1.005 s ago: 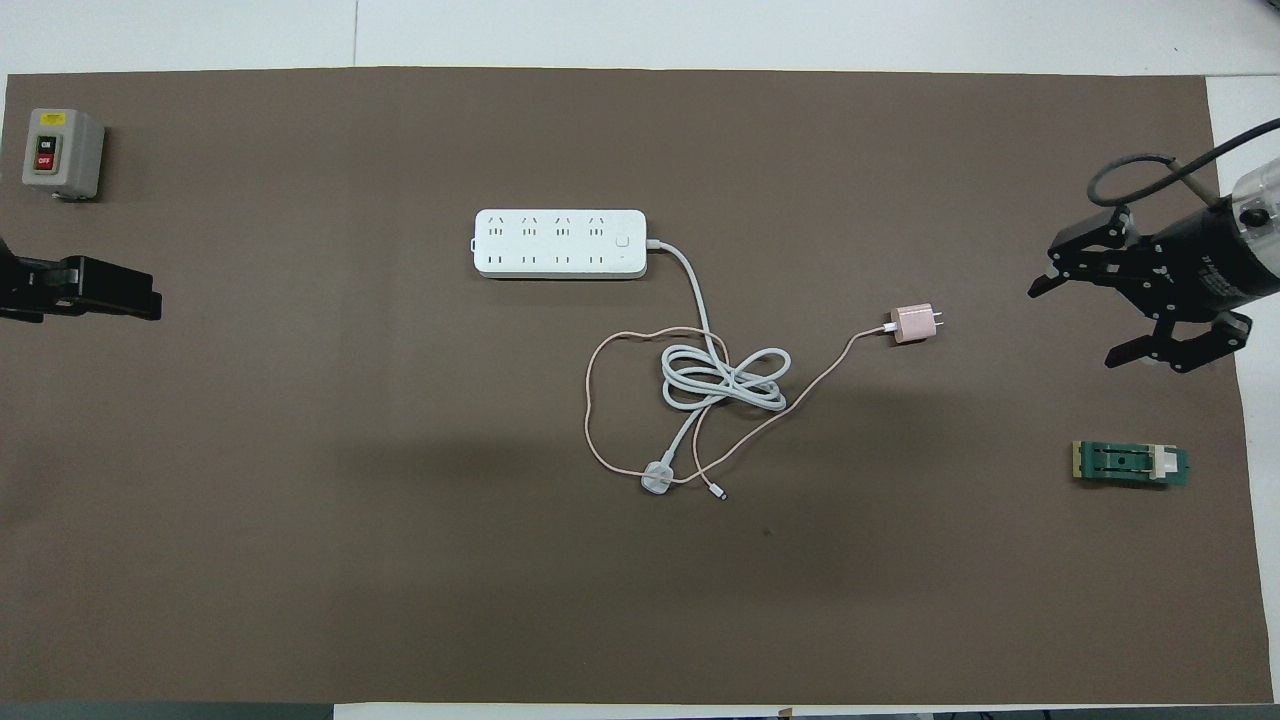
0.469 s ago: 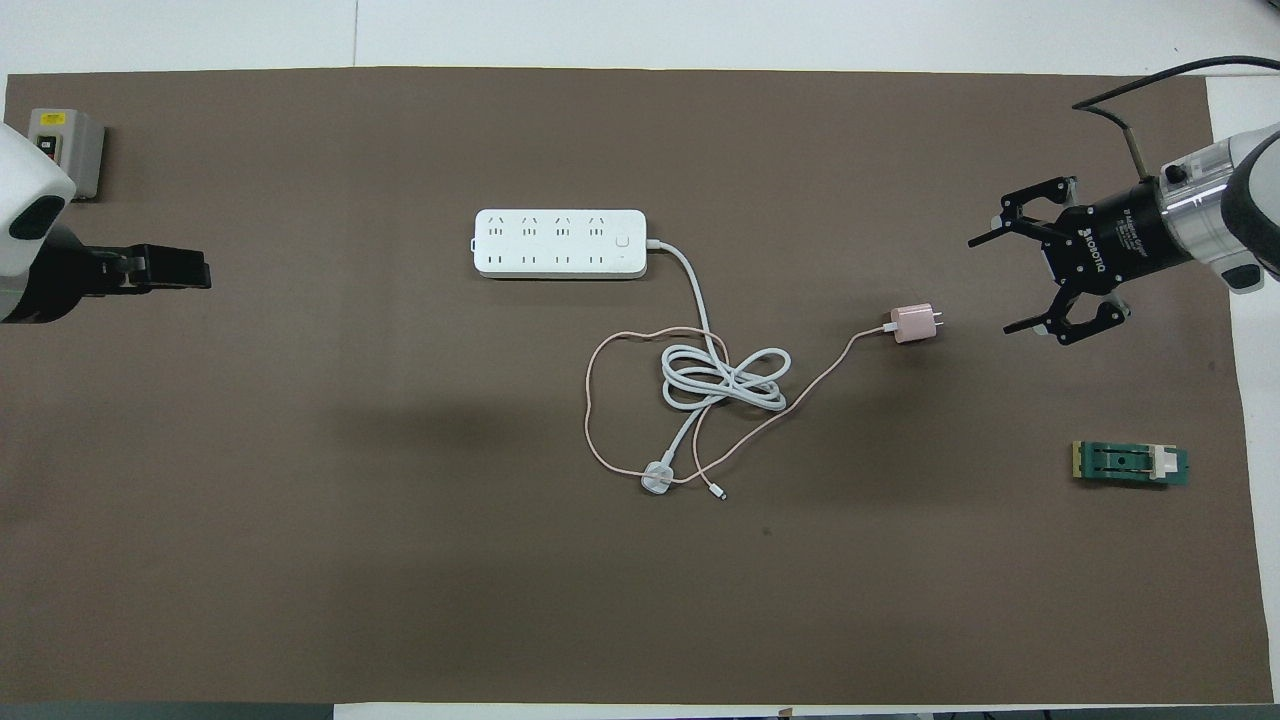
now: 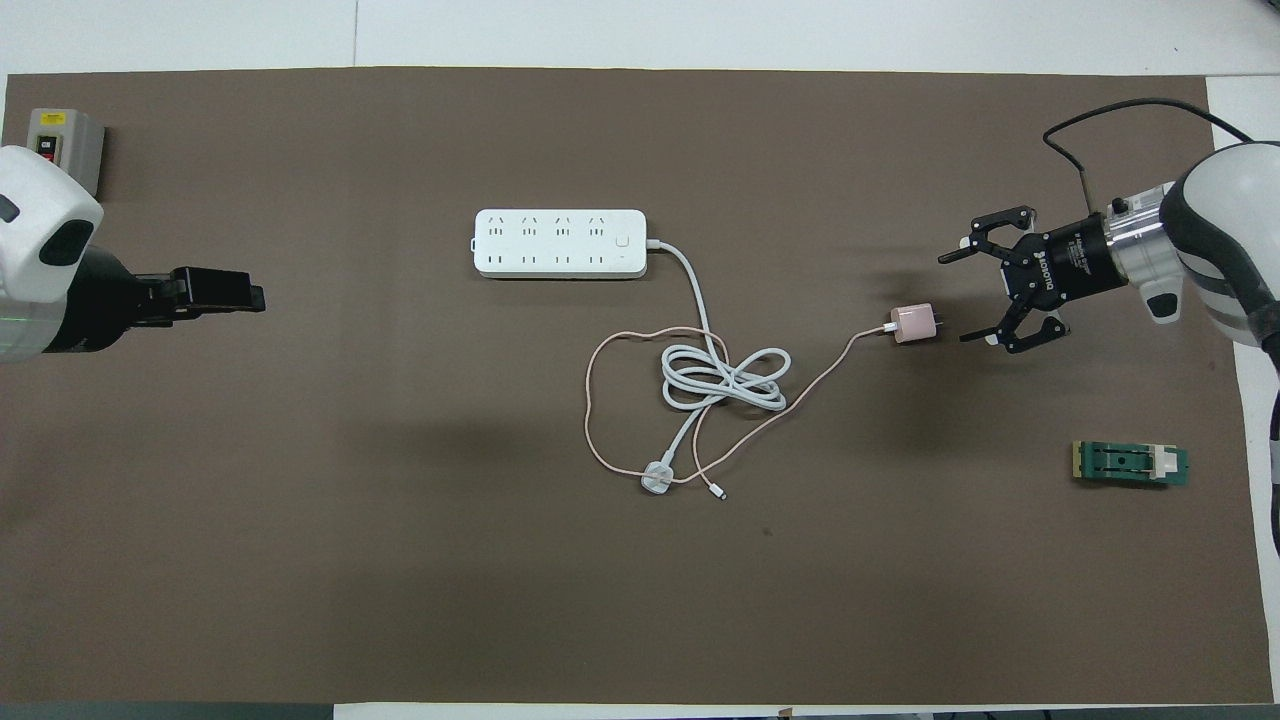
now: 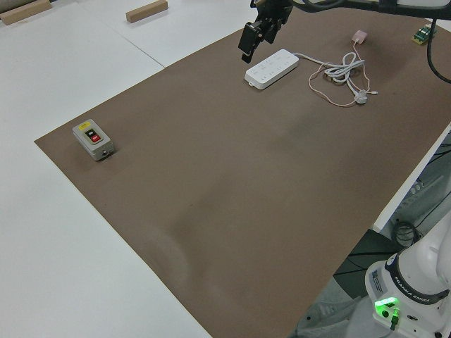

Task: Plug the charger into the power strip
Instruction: 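Move the right gripper over the pink plug while the left gripper advances, then close the right gripper on the pink plug while the left gripper nears the strip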

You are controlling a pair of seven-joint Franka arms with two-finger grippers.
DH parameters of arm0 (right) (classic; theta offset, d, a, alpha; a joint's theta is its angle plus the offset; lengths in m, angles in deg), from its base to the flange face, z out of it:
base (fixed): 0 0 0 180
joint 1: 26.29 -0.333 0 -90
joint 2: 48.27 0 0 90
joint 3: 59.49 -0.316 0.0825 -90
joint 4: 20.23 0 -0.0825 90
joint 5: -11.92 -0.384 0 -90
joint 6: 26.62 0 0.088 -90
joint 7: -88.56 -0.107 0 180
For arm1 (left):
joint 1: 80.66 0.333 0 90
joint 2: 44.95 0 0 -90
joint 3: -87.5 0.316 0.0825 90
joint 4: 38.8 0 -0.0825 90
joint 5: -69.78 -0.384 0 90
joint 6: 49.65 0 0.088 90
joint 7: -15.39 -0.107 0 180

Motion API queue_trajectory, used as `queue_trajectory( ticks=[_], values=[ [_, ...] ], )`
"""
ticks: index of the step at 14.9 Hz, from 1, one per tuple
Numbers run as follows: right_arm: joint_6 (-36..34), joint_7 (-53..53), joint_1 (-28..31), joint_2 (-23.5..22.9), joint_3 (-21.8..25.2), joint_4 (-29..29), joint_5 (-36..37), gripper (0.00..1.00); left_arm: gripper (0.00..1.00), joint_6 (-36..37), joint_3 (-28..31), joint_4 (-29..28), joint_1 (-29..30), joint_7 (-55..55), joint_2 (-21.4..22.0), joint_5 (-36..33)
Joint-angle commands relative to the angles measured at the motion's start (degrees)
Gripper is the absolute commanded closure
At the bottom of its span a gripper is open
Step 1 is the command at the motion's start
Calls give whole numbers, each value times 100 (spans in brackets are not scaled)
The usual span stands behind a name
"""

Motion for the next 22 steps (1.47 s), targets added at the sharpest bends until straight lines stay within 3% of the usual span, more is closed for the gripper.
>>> queue_trajectory(
  ticks=[1, 9, 16, 20, 22],
  values=[
    [170, -87, -35, -12, -39, -149, -208, 0, 0, 214, 71, -162, 85, -656, 176, 607],
    [433, 387, -71, -197, -39, -342, -314, 0, 0, 284, 72, -628, 94, -701, 326, 2952],
    [653, 845, -115, -329, -39, -474, -323, 0, 0, 513, 63, -680, 85, -2535, -728, 5843],
    [724, 1152, -62, -513, -39, -474, -506, 0, 0, 811, 54, -637, -100, -2749, -1114, 6802],
    [811, 1161, -71, -522, -39, -483, -542, 0, 0, 829, 45, -619, -178, -2855, -1230, 6945]
  ],
)
